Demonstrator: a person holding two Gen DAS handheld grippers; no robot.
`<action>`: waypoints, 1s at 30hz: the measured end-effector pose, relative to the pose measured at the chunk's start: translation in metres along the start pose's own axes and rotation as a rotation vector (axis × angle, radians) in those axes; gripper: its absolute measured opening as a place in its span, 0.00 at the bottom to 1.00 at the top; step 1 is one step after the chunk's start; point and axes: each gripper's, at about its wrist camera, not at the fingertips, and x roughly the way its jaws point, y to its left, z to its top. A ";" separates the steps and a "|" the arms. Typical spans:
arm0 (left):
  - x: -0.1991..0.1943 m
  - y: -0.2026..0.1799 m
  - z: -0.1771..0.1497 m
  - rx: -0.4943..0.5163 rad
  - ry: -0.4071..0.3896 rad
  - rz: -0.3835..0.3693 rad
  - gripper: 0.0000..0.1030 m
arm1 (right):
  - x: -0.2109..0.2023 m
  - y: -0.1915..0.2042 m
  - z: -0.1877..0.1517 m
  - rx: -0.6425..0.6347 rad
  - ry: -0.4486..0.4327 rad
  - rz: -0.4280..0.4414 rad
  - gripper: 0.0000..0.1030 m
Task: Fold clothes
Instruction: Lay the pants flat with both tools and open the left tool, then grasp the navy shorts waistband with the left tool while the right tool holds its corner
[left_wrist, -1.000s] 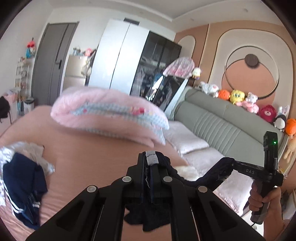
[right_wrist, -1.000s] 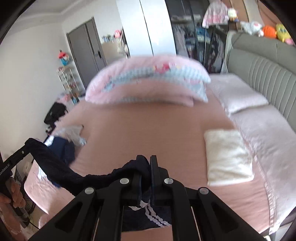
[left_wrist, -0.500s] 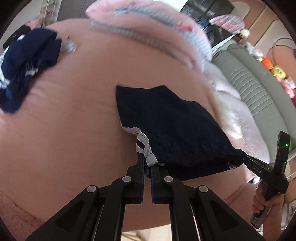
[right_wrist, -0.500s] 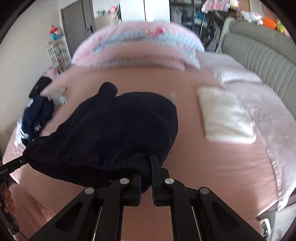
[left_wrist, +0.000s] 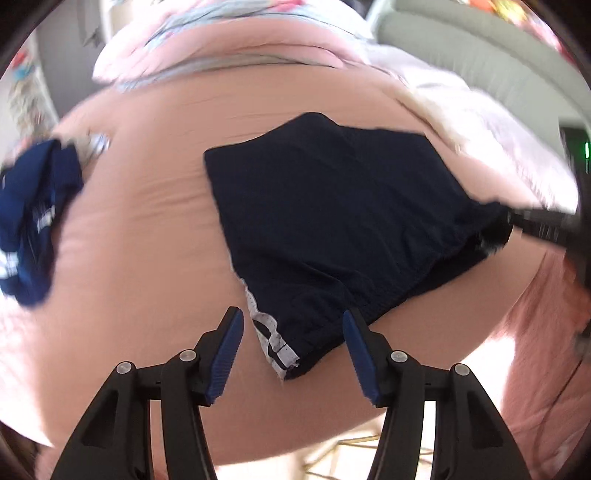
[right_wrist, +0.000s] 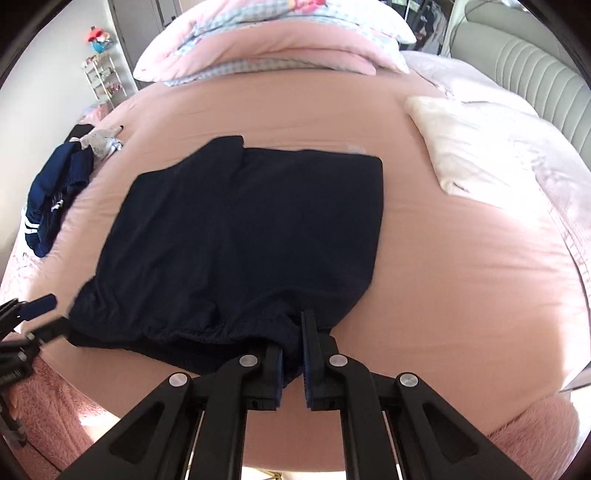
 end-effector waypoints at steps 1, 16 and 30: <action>0.000 -0.006 -0.002 0.025 -0.003 0.004 0.51 | 0.001 0.000 -0.002 0.000 -0.006 0.002 0.06; 0.038 -0.066 0.037 0.230 -0.001 -0.090 0.49 | -0.018 -0.022 -0.005 0.103 -0.045 0.181 0.06; 0.013 -0.017 0.037 -0.048 -0.092 0.083 0.04 | 0.016 0.011 -0.023 -0.036 0.045 0.071 0.17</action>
